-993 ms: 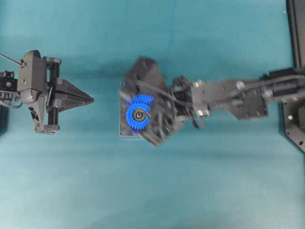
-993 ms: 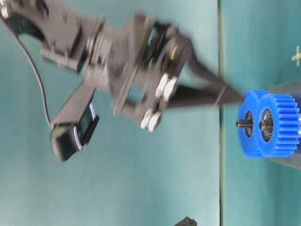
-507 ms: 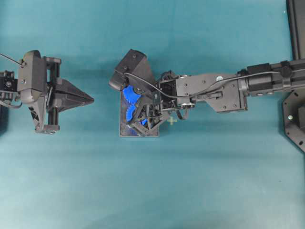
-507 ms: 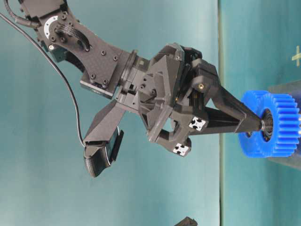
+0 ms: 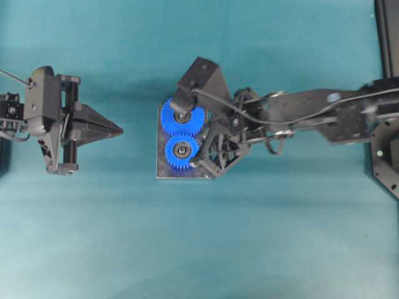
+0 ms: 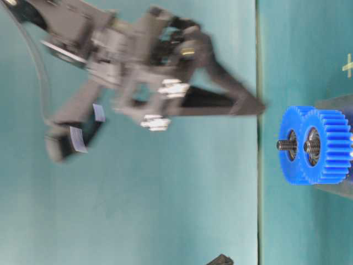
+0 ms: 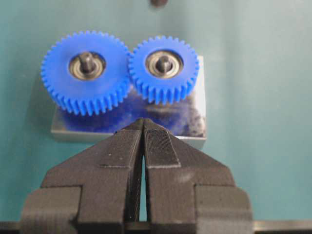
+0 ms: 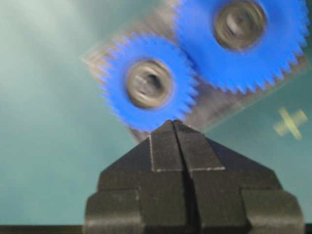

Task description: Fit the small gear onto the shaft.

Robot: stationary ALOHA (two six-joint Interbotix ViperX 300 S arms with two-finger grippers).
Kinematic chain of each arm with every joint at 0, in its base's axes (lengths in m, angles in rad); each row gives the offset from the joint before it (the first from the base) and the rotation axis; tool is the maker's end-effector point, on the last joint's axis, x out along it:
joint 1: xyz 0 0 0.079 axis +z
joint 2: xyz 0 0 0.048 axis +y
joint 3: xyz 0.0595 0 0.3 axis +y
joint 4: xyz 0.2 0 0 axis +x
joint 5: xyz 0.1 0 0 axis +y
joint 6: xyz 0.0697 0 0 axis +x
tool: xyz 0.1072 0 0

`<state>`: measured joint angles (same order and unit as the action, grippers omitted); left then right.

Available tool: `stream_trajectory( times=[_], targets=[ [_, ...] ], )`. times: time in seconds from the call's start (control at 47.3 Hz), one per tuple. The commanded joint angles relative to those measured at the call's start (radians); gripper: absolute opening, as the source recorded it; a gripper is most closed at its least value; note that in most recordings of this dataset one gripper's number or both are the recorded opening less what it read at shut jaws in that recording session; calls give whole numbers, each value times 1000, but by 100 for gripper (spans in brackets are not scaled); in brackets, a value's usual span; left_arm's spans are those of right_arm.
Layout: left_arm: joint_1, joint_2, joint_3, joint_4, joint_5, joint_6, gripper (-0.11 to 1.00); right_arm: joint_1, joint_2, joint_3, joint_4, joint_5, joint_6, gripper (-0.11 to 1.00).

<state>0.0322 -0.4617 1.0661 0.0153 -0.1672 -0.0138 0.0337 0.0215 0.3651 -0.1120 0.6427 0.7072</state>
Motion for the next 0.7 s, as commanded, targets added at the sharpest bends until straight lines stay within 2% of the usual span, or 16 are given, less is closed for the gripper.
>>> stream_trajectory(
  times=[0.0,0.232,0.296,0.507,0.57,0.676],
  targets=[
    [2,0,-23,3,-9,0,0,5,-37,0,-2,-41,-15,-2],
    [2,0,-18,3,-43,2,0,14,-41,15,-2,-69,-31,8],
    [2,0,-21,3,-48,2,0,14,-41,15,-2,-69,-31,16],
    [2,0,-25,3,-67,-2,0,17,-40,15,-2,-67,-31,56],
    [2,0,-23,2,-74,-2,0,18,-38,15,-2,-64,-31,63],
    [2,0,-18,3,-87,-2,0,21,-43,17,-2,-52,-32,63]
  ],
)
